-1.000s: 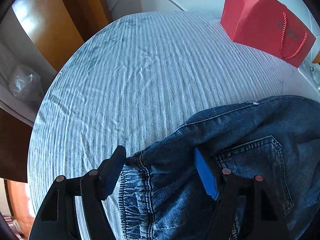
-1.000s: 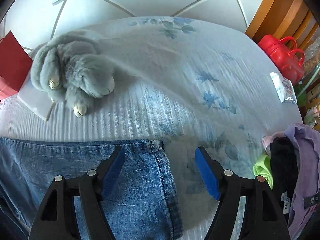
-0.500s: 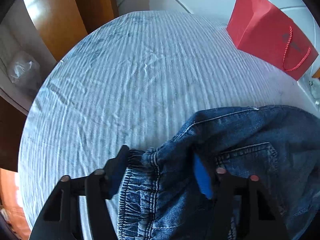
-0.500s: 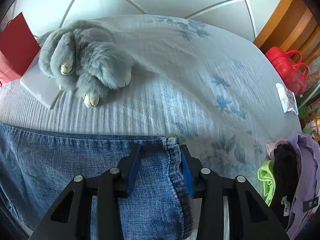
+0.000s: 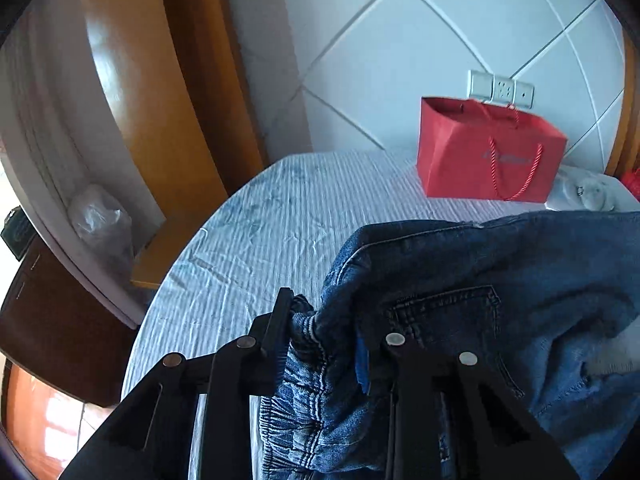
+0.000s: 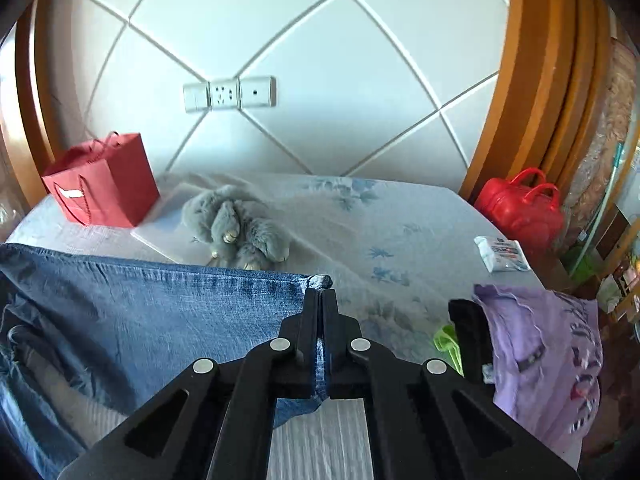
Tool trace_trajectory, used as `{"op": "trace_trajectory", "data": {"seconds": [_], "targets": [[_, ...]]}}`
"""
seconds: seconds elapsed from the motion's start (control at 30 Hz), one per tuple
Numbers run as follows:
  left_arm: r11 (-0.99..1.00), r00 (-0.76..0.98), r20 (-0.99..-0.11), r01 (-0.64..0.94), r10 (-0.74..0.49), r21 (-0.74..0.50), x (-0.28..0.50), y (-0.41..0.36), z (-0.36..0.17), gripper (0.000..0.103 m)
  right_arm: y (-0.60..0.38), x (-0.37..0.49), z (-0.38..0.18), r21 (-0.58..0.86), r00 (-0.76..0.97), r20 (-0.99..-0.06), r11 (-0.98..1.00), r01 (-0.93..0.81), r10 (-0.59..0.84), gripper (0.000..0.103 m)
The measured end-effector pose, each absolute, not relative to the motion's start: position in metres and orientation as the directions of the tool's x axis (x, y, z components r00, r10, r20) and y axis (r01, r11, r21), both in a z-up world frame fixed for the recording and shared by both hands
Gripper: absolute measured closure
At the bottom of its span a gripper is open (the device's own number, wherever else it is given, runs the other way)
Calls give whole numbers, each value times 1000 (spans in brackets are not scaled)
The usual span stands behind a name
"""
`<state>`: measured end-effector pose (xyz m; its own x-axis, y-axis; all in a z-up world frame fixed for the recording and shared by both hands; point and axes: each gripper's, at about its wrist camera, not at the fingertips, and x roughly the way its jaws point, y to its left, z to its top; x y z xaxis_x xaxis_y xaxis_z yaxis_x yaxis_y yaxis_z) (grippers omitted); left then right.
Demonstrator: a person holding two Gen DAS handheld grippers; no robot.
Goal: Fold clothes
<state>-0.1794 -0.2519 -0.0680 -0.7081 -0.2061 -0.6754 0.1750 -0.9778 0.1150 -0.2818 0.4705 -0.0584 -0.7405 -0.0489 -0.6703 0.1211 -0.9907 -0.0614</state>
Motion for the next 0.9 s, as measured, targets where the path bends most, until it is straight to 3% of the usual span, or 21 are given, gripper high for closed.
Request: {"op": "trace_trajectory", "data": {"seconds": [0.17,0.33,0.5,0.57,0.63,0.8,0.9], "targets": [[-980,-759,-619,149,-199,133,-95,-247,-63,74,508,-168,-57,27,-774,-627,-995,91,-88,102],[-990,-655,-744,47,-132,133,-39,-245,-112,72,532,-64,-103,79,-703,-707,-997,25,-74,102],[-1000,-521,-854,-4,-18,24,-11,-253,-149,58,539,13,-163,110,-549,-835,-988,-104,-35,100],[-1000,-512,-859,-14,12,-6,0,-254,-146,54,544,29,-177,104,-499,-866,-982,-155,-13,86],[-999,-507,-861,-18,42,-38,10,-257,-138,54,546,40,-179,111,-483,-875,-975,-192,-4,50],[-994,-533,-841,0,91,-108,18,-263,-103,53,538,43,-164,143,-512,-858,-969,-200,-21,50],[-997,-528,-845,-39,81,-71,16,-261,-84,53,526,34,-156,148,-518,-854,-974,-173,-38,49]]}}
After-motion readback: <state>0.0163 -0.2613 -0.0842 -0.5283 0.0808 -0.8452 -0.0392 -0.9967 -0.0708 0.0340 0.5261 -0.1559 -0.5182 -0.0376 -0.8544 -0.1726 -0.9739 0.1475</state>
